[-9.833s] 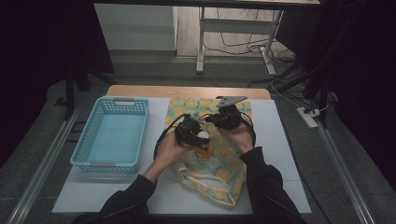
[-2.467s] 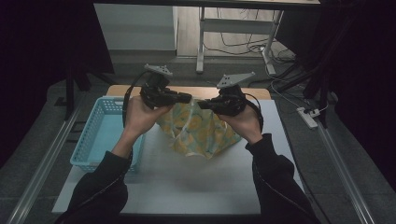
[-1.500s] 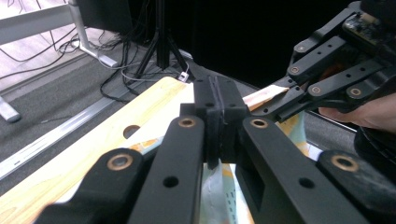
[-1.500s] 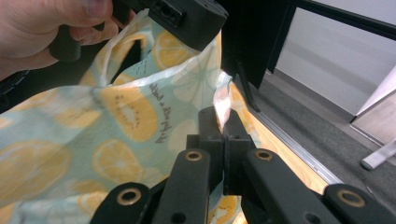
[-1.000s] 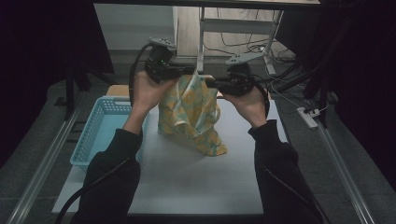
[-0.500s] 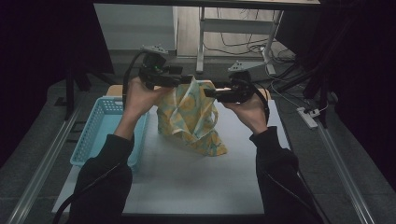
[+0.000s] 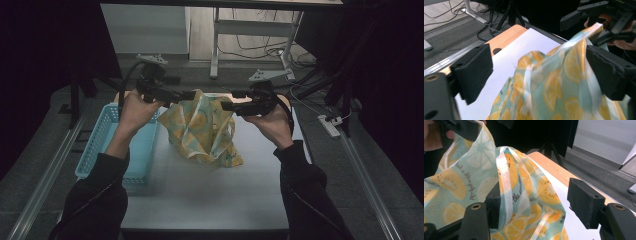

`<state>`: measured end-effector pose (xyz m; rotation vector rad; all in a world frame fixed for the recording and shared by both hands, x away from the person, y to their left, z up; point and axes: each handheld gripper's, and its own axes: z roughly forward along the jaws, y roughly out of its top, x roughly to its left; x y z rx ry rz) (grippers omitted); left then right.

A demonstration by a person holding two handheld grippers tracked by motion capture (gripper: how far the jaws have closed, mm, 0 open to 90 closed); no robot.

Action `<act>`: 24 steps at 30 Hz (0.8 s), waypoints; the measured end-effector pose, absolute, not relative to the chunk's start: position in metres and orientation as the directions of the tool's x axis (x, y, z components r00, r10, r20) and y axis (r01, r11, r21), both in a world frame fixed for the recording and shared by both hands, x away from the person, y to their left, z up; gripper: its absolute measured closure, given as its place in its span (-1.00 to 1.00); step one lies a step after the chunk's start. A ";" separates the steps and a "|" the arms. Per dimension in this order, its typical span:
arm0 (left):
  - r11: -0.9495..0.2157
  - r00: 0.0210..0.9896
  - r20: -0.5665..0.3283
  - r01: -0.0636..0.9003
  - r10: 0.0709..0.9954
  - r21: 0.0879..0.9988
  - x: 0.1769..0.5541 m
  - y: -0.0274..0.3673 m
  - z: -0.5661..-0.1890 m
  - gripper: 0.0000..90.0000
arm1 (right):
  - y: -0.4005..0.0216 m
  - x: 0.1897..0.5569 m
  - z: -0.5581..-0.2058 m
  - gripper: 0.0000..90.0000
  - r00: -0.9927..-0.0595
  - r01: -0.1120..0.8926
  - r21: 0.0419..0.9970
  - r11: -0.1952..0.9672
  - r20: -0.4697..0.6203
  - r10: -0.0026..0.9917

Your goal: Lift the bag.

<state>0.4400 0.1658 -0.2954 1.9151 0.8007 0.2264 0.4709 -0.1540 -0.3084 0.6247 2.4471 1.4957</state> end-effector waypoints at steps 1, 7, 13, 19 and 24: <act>-0.278 0.764 -0.182 0.430 0.619 0.859 0.437 0.168 -0.296 -0.84 | -0.155 0.470 -0.309 -0.21 -0.889 0.249 0.884 0.395 0.047 0.456; -0.283 0.762 -0.177 0.431 0.623 0.857 0.422 0.182 -0.302 -0.91 | -0.165 0.463 -0.310 -0.26 -0.890 0.253 0.887 0.386 0.057 0.451; -0.282 0.753 -0.171 0.433 0.636 0.856 0.407 0.197 -0.312 -0.95 | -0.170 0.454 -0.308 -0.33 -0.894 0.248 0.891 0.380 0.059 0.444; -0.278 0.737 -0.164 0.438 0.655 0.855 0.390 0.211 -0.321 -0.97 | -0.177 0.444 -0.306 -0.39 -0.898 0.245 0.893 0.377 0.062 0.436; -0.277 0.729 -0.160 0.441 0.665 0.854 0.376 0.220 -0.333 -0.97 | -0.184 0.436 -0.309 -0.44 -0.896 0.247 0.891 0.380 0.062 0.439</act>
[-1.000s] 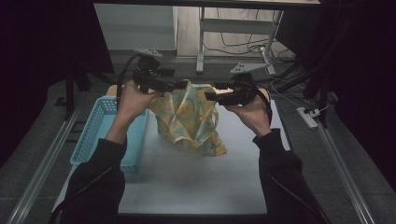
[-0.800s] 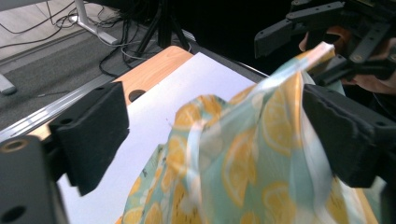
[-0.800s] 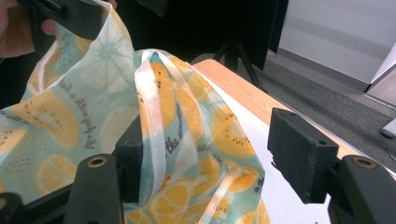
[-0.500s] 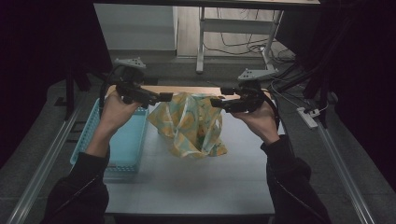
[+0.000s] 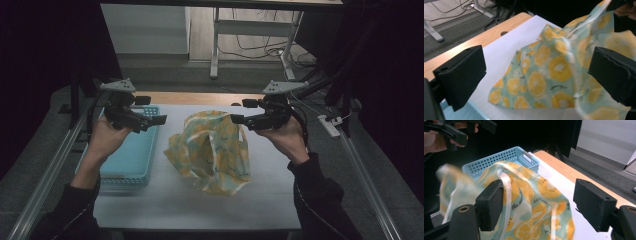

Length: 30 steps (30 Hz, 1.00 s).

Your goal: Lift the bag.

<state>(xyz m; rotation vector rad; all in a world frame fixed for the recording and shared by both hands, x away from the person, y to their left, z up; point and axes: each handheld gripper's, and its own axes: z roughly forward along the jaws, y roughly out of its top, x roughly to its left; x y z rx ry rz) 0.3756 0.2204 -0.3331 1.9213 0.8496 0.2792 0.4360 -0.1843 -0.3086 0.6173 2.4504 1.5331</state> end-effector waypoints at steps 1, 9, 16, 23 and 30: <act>-0.277 0.728 -0.160 0.441 0.667 0.854 0.373 0.222 -0.336 -0.98 | -0.186 0.435 -0.310 -0.45 -0.895 0.247 0.890 0.383 0.059 0.441; -0.285 0.715 -0.140 0.439 0.685 0.852 0.350 0.231 -0.355 -1.00 | -0.203 0.420 -0.317 -0.55 -0.888 0.249 0.886 0.391 0.047 0.458; -0.297 0.701 -0.123 0.445 0.702 0.845 0.330 0.235 -0.372 -1.00 | -0.218 0.404 -0.328 -0.62 -0.875 0.253 0.883 0.395 0.034 0.483; -0.293 0.681 -0.137 0.477 0.719 0.829 0.309 0.240 -0.400 -1.00 | -0.237 0.392 -0.352 -0.64 -0.859 0.285 0.878 0.384 0.057 0.508; -0.273 0.654 -0.150 0.498 0.741 0.823 0.287 0.246 -0.427 -1.00 | -0.258 0.379 -0.381 -0.76 -0.827 0.322 0.870 0.374 0.065 0.559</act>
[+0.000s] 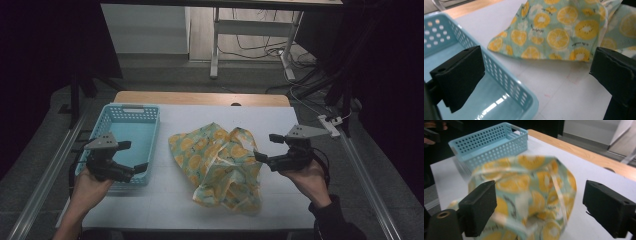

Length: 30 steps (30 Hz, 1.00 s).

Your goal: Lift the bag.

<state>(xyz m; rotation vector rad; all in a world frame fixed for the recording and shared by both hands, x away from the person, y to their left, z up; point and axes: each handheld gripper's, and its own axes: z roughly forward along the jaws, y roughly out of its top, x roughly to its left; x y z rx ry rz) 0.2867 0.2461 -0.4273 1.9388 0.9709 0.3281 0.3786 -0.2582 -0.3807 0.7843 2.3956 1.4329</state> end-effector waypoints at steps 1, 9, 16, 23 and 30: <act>-0.266 0.650 -0.155 0.500 0.743 0.824 0.284 0.247 -0.431 -1.00 | -0.261 0.376 -0.385 -0.78 -0.822 0.328 0.869 0.370 0.069 0.566; -0.230 0.615 -0.178 0.524 0.768 0.820 0.260 0.251 -0.452 -1.00 | -0.282 0.353 -0.417 -0.93 -0.779 0.380 0.857 0.349 0.092 0.620; -0.219 0.589 -0.181 0.542 0.787 0.811 0.238 0.252 -0.472 -1.00 | -0.302 0.333 -0.445 -0.98 -0.719 0.423 0.844 0.329 0.092 0.689; -0.199 0.553 -0.186 0.561 0.812 0.803 0.215 0.257 -0.493 -1.00 | -0.319 0.314 -0.470 -1.00 -0.658 0.457 0.838 0.298 0.094 0.747; -0.241 0.517 -0.148 0.610 0.843 0.755 0.201 0.261 -0.515 -1.00 | -0.327 0.302 -0.494 -1.00 -0.636 0.507 0.789 0.347 0.071 0.768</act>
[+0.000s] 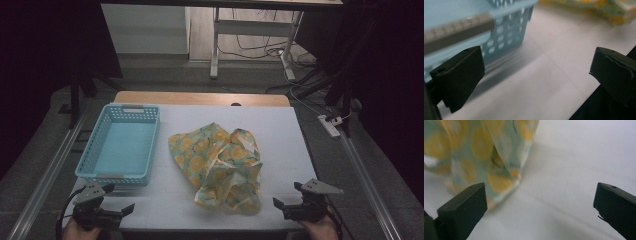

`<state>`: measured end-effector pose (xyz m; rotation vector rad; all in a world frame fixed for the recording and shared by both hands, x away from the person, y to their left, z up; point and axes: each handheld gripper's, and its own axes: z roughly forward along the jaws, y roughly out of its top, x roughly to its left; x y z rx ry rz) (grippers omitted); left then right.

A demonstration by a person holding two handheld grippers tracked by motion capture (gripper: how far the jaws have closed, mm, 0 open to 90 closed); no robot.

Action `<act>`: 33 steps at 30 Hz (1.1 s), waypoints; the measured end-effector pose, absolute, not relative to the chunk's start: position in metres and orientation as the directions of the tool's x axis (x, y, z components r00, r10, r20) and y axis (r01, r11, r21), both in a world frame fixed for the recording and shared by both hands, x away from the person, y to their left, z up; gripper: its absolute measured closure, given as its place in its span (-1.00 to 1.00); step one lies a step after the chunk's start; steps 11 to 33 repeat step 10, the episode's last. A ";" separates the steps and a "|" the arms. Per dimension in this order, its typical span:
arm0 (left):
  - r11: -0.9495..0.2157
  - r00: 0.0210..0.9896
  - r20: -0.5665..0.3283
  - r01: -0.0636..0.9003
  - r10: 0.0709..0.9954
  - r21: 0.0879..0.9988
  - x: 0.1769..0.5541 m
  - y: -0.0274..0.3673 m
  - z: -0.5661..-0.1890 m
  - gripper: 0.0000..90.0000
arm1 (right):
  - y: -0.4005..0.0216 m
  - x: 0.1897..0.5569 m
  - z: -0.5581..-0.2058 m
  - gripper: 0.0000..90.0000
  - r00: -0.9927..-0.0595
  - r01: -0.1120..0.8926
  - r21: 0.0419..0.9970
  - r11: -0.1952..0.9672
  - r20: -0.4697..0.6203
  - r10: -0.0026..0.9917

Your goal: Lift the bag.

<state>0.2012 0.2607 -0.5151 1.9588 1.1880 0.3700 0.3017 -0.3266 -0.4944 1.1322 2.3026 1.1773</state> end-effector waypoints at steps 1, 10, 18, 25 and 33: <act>-0.250 0.511 -0.138 0.617 0.848 0.746 0.201 0.261 -0.518 -1.00 | -0.327 0.300 -0.496 -1.00 -0.636 0.508 0.782 0.360 0.059 0.770; -0.257 0.484 -0.126 0.647 0.866 0.718 0.204 0.259 -0.519 -1.00 | -0.326 0.299 -0.500 -1.00 -0.631 0.520 0.763 0.383 0.042 0.774; -0.257 0.484 -0.126 0.647 0.866 0.718 0.204 0.259 -0.519 -1.00 | -0.326 0.299 -0.500 -1.00 -0.631 0.520 0.763 0.383 0.042 0.774; -0.257 0.484 -0.126 0.647 0.866 0.718 0.204 0.259 -0.519 -1.00 | -0.326 0.299 -0.500 -1.00 -0.631 0.520 0.763 0.383 0.042 0.774; -0.257 0.484 -0.126 0.647 0.866 0.718 0.204 0.259 -0.519 -1.00 | -0.326 0.299 -0.500 -1.00 -0.631 0.520 0.763 0.383 0.042 0.774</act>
